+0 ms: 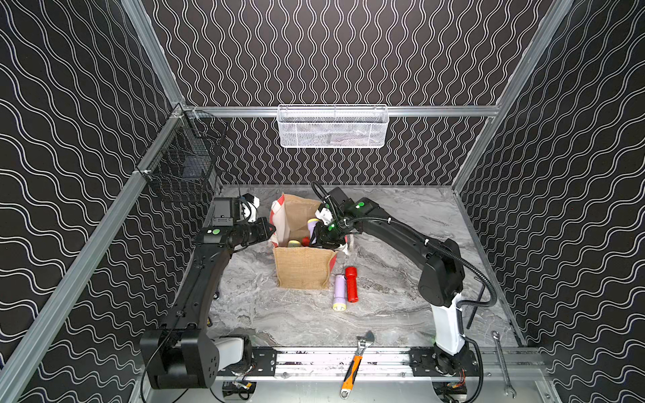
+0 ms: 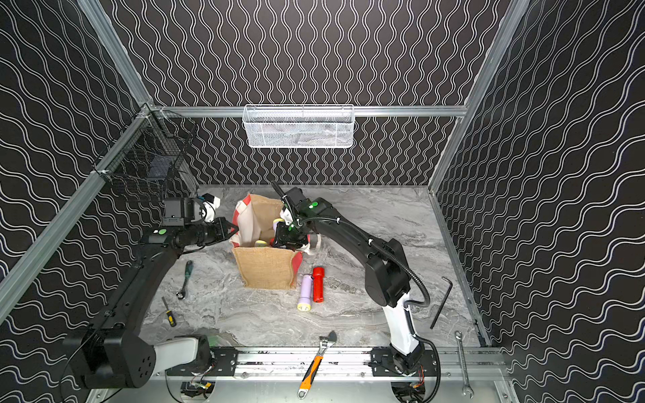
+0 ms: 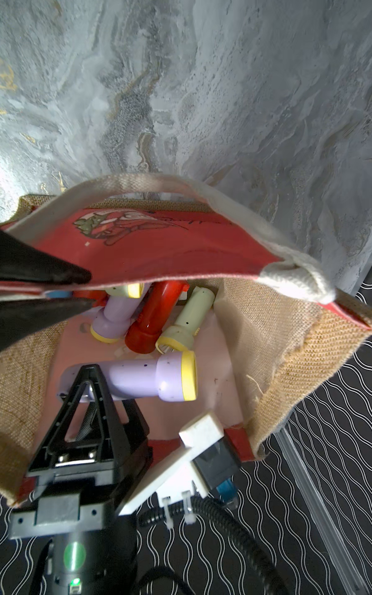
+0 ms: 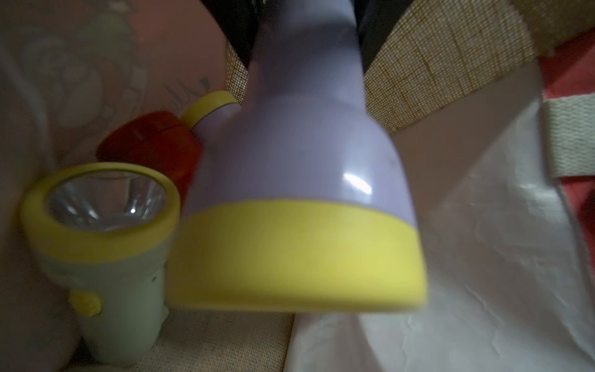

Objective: Put the flashlights into the tote bags
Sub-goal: Place the flashlight in the canvas bag.

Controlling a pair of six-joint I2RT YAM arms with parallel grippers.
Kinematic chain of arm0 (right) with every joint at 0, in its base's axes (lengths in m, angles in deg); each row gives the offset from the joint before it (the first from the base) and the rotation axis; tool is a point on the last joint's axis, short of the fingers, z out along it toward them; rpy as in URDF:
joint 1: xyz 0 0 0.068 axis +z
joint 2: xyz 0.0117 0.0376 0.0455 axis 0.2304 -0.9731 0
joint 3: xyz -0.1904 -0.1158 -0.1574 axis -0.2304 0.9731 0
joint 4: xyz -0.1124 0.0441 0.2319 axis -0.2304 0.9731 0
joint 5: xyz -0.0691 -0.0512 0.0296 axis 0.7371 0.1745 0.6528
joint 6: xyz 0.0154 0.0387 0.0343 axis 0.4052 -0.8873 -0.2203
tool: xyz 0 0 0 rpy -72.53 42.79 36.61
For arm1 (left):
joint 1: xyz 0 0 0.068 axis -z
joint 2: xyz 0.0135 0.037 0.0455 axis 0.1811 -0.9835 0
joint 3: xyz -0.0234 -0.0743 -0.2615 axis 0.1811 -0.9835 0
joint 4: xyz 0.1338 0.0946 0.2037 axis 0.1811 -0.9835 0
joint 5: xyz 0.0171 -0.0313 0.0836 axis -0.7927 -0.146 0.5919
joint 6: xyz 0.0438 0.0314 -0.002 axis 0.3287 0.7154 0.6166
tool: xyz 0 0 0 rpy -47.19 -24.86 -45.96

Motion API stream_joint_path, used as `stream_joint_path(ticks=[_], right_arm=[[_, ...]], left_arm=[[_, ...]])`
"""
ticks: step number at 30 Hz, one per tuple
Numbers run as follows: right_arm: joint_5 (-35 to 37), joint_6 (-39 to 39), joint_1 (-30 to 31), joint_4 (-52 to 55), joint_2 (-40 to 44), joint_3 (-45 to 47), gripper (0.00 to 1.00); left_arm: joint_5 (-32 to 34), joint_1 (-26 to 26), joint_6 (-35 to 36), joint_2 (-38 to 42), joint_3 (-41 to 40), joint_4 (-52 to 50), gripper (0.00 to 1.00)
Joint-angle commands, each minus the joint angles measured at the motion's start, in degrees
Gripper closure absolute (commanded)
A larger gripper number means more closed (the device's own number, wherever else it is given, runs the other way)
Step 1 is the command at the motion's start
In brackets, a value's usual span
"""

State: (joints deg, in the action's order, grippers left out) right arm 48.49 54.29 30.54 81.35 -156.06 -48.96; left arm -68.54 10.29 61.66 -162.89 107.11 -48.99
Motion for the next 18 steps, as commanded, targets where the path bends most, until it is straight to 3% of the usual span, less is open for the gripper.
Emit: stream_joint_path(ticks=[1, 18], right_arm=[[-1.82, 1.23, 0.00, 4.86, -1.59, -1.52, 0.60], [-0.81, 0.43, 0.00, 5.07, -4.50, 1.12, 0.57]], left_arm=[[-1.61, -0.03, -0.55, -0.28, -0.21, 2.64, 0.85], [-1.61, -0.03, -0.64, -1.26, 0.07, 2.40, 0.85]])
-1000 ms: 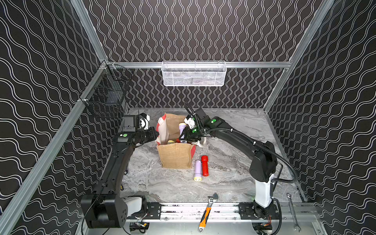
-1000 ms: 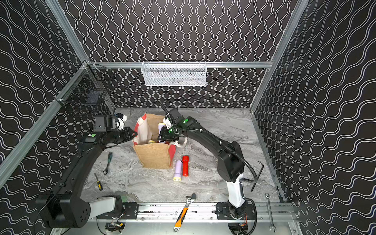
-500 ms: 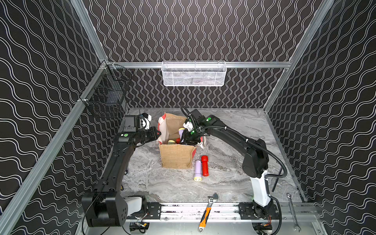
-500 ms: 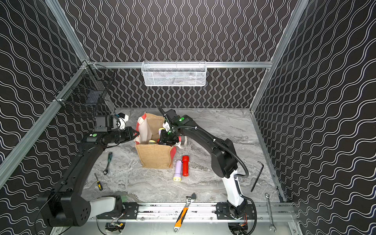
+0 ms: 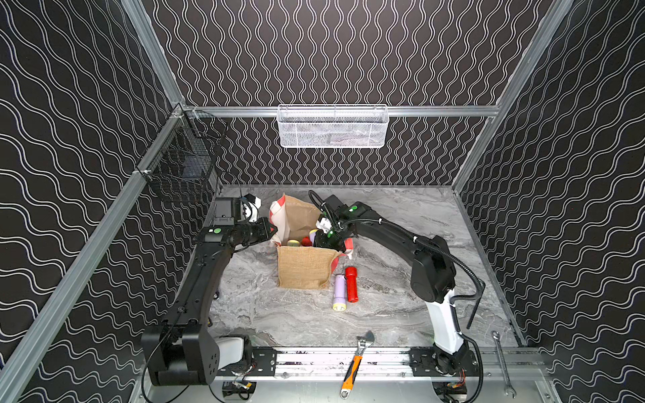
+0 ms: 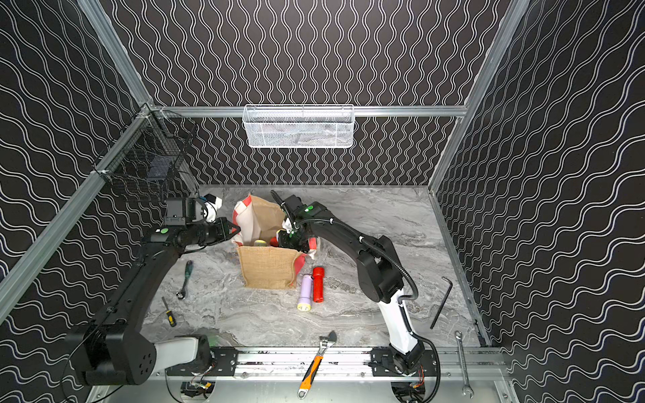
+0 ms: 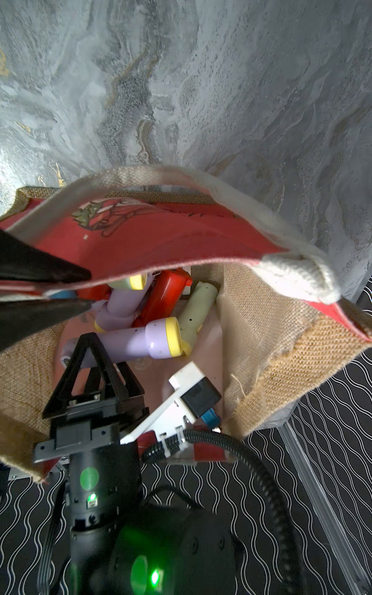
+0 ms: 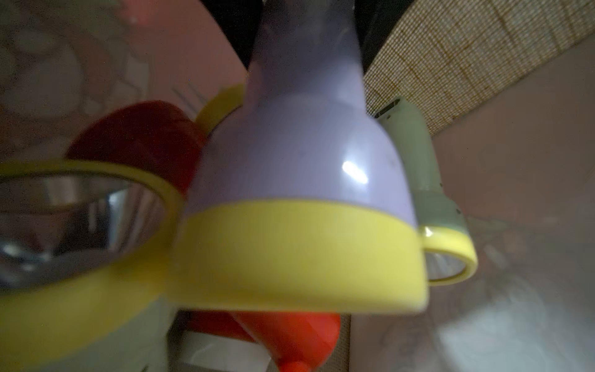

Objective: Put the flashlights into the tote bags
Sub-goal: Place the flashlight in the canvas bag.

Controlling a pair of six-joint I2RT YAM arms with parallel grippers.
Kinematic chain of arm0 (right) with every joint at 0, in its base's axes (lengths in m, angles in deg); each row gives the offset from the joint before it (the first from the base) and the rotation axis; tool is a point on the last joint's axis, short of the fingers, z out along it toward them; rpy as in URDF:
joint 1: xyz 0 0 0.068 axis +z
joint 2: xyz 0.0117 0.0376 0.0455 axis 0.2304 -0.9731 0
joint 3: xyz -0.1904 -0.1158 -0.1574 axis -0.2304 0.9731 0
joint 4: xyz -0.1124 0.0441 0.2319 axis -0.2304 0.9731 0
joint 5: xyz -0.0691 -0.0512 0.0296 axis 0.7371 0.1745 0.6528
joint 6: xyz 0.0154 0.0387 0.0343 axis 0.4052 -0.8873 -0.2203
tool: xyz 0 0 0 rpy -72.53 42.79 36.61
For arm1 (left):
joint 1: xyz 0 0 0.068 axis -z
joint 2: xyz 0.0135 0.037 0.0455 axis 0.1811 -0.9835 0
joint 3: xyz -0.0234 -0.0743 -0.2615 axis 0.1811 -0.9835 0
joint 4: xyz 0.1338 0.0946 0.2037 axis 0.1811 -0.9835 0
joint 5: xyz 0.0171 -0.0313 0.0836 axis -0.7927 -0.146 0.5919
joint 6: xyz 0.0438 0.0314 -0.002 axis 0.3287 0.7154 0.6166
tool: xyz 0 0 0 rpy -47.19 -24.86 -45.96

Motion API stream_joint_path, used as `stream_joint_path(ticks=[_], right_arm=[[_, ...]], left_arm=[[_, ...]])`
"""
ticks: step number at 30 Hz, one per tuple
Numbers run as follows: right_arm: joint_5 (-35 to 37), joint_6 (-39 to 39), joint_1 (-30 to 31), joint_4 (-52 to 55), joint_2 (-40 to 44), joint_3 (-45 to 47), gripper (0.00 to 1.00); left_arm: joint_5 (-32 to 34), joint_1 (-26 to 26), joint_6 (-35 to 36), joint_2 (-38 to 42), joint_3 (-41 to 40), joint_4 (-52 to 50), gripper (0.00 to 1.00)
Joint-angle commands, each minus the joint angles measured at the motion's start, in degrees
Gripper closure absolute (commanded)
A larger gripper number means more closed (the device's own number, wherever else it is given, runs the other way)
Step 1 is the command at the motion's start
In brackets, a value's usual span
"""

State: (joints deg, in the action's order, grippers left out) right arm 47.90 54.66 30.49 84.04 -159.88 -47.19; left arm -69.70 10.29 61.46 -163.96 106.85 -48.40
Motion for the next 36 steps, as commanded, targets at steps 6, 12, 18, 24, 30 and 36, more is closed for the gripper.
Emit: stream_joint_path(ticks=[6, 12, 18, 24, 30, 36], right_arm=[[0.43, 0.83, 0.11, 3.53, -1.53, -1.81, 0.50], [0.04, 0.90, 0.09, 2.82, -1.25, -0.97, 0.50], [1.65, 2.41, -0.25, 4.77, -1.25, -4.29, 0.49], [5.00, 4.80, -0.98, 6.92, -0.75, -10.17, 0.46], [3.50, 3.73, -1.79, 2.75, 2.11, -8.49, 0.45], [5.56, 6.10, -2.63, 2.17, 4.40, -11.59, 0.44]], left_arm=[[-0.72, -0.03, -0.56, -0.43, -0.12, 2.28, 0.85], [-0.82, -0.03, -0.81, -0.47, -0.21, 2.47, 0.85], [-0.87, -0.03, -0.79, -0.48, -0.21, 2.47, 0.85], [-0.89, 0.00, -0.67, -0.40, -0.18, 2.51, 0.85], [-0.72, -0.01, -0.68, 0.04, -0.35, 2.74, 0.85], [-1.33, -0.03, -1.33, 0.11, -0.38, 3.00, 0.85]])
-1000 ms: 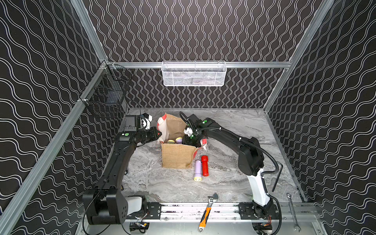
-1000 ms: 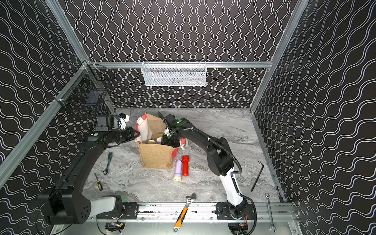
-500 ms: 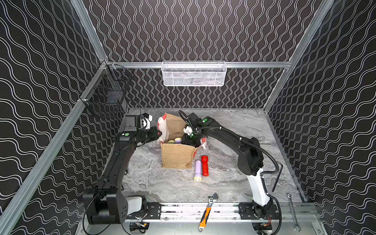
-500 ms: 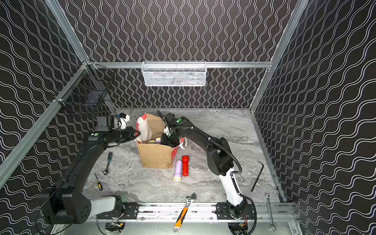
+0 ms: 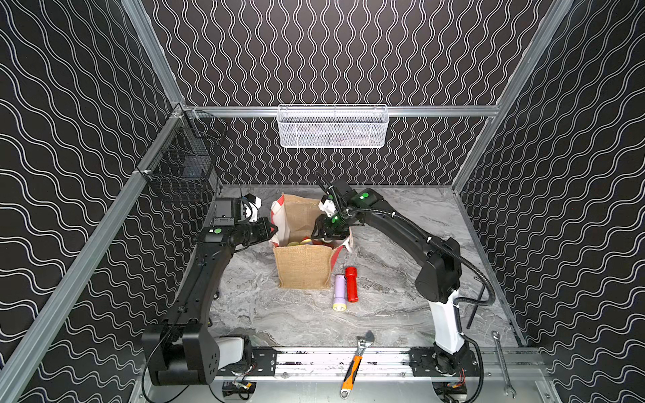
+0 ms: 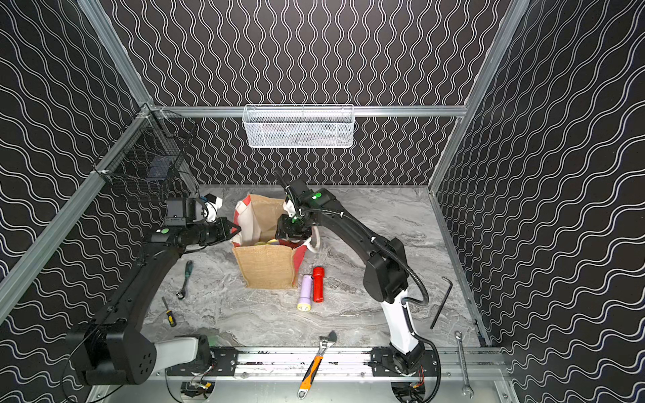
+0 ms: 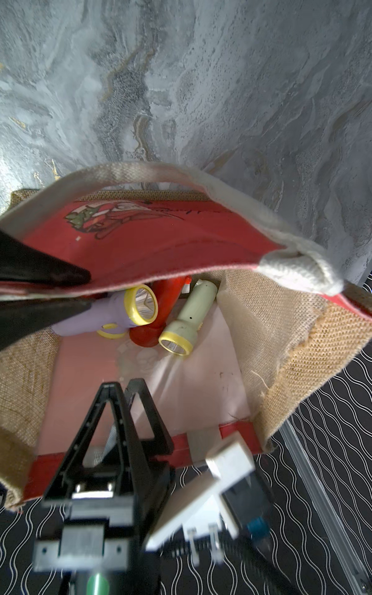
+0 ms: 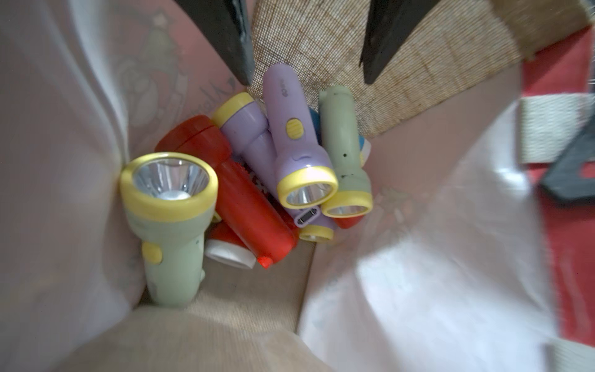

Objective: Put the flashlights into the tote bags
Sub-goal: Place the flashlight in the canvas bag, then pick up the flashlight from the center of the board.

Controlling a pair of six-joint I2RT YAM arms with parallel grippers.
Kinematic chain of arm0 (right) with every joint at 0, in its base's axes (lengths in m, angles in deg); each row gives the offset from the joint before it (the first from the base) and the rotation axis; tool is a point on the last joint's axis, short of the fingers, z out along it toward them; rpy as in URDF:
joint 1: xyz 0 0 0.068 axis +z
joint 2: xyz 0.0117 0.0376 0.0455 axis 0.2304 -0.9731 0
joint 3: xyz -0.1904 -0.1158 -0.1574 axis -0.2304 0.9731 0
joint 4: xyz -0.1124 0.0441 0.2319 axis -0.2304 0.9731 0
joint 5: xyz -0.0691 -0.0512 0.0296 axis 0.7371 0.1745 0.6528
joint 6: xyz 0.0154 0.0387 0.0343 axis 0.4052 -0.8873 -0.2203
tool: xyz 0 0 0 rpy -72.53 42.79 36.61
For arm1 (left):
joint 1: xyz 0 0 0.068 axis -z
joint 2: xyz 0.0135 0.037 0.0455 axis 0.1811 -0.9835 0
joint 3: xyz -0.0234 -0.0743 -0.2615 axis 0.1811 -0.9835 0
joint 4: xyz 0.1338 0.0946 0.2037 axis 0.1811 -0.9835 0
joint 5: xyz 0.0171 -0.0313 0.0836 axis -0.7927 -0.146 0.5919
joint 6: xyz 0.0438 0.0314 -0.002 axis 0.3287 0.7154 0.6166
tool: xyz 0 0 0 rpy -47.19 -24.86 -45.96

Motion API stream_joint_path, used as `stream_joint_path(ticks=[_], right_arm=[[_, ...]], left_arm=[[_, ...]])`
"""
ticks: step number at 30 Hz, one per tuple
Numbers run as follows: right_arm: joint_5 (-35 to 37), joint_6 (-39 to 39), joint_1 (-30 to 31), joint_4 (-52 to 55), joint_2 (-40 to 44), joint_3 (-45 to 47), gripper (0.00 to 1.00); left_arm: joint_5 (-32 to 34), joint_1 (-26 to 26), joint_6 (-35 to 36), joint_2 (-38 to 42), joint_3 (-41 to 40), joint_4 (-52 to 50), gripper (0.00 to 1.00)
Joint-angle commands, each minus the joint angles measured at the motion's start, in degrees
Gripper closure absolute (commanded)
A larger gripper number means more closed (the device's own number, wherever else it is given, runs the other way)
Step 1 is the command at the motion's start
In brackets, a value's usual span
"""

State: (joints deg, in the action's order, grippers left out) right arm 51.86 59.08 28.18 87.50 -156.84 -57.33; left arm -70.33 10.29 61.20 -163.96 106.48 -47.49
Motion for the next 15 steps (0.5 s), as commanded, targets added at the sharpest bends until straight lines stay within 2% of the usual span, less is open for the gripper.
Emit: stream_joint_path(ticks=[1, 6, 15], right_arm=[[1.87, 2.18, -0.49, -1.28, 1.84, -2.02, 0.44], [2.34, 4.11, -0.81, -4.20, 6.23, -0.63, 0.44], [6.52, 6.66, -0.94, -13.71, 19.25, 11.72, 0.42]], left_arm=[[-1.00, -0.03, -1.23, 0.10, -0.10, 2.32, 0.85], [-0.48, -0.03, -1.70, 1.14, -0.73, 3.25, 0.85], [-0.88, -0.03, -1.70, 0.77, -0.72, 3.26, 0.86]])
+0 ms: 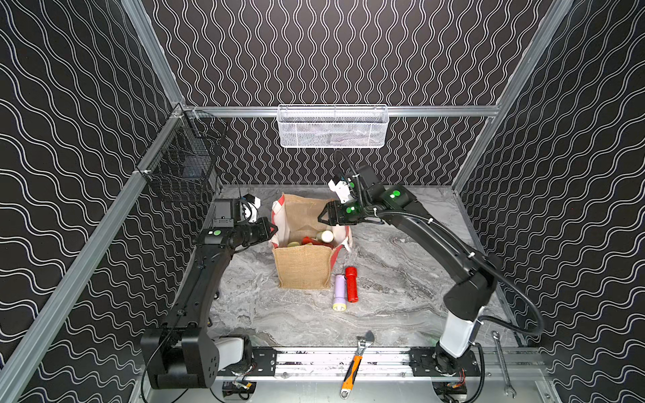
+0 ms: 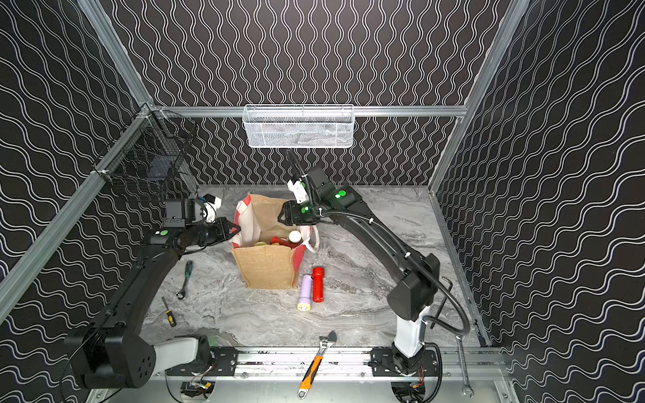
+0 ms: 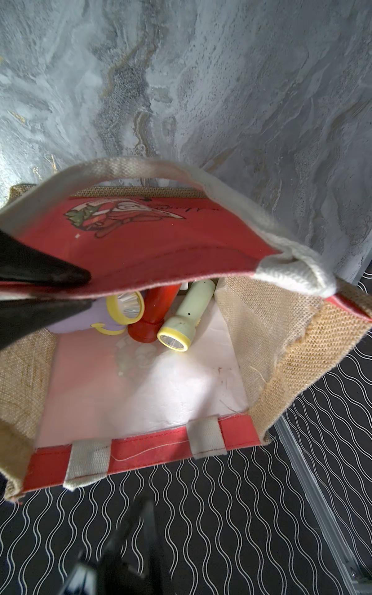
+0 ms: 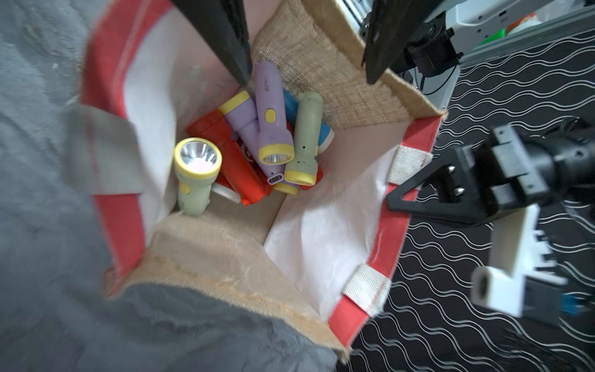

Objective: Put the flashlights into the tote bags
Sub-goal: Pick up the flashlight from the center of the board.

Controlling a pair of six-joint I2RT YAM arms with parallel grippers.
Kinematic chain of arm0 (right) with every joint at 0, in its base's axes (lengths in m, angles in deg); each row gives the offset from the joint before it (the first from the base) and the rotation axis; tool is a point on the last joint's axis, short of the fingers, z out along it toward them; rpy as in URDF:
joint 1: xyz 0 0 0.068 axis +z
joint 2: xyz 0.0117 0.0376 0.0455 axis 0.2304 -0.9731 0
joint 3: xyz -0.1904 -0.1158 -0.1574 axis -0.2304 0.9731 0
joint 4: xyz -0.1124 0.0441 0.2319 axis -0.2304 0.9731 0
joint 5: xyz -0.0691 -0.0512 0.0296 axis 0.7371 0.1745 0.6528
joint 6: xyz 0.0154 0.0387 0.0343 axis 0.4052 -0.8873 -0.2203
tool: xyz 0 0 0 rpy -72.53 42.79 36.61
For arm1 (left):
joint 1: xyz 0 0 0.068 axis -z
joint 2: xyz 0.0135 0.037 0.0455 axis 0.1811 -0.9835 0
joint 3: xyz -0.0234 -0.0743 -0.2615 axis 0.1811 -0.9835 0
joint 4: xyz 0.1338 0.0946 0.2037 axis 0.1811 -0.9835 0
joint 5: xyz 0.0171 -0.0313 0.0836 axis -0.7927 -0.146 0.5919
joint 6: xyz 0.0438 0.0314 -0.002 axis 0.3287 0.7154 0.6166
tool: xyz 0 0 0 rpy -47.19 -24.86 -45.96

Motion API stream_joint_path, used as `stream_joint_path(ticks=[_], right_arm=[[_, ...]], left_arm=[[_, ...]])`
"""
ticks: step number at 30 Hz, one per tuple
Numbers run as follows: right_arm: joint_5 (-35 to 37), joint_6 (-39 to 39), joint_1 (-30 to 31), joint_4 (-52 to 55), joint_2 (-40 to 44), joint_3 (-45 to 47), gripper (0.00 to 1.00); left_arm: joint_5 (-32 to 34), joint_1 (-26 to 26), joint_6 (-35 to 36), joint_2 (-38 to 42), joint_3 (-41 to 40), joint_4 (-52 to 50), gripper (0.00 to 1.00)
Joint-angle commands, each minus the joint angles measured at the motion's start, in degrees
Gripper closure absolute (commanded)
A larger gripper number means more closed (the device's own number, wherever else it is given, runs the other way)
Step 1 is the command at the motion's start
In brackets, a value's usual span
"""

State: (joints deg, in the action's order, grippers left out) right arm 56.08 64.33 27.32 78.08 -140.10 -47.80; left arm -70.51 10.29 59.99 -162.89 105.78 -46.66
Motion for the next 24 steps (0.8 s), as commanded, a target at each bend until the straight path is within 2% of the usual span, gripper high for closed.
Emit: stream_joint_path(ticks=[1, 11, 19, 24], right_arm=[[2.76, 1.71, -0.16, -4.69, 4.00, 3.71, 0.41], [8.25, 2.19, -0.48, -4.41, 19.20, 20.35, 0.37], [3.00, 2.17, -0.57, -15.68, 32.75, 38.55, 0.31], [4.18, -0.67, -0.61, -14.36, 34.86, 44.18, 0.30]], left_arm=[[-0.78, -0.03, -0.50, -0.43, 0.06, 2.34, 0.86], [-0.28, -0.03, 0.08, -0.29, 0.17, 2.06, 0.86], [-0.43, -0.03, 0.13, 0.41, 0.10, 1.72, 0.85], [-0.44, -0.03, -0.09, 0.51, 0.18, 1.79, 0.85]])
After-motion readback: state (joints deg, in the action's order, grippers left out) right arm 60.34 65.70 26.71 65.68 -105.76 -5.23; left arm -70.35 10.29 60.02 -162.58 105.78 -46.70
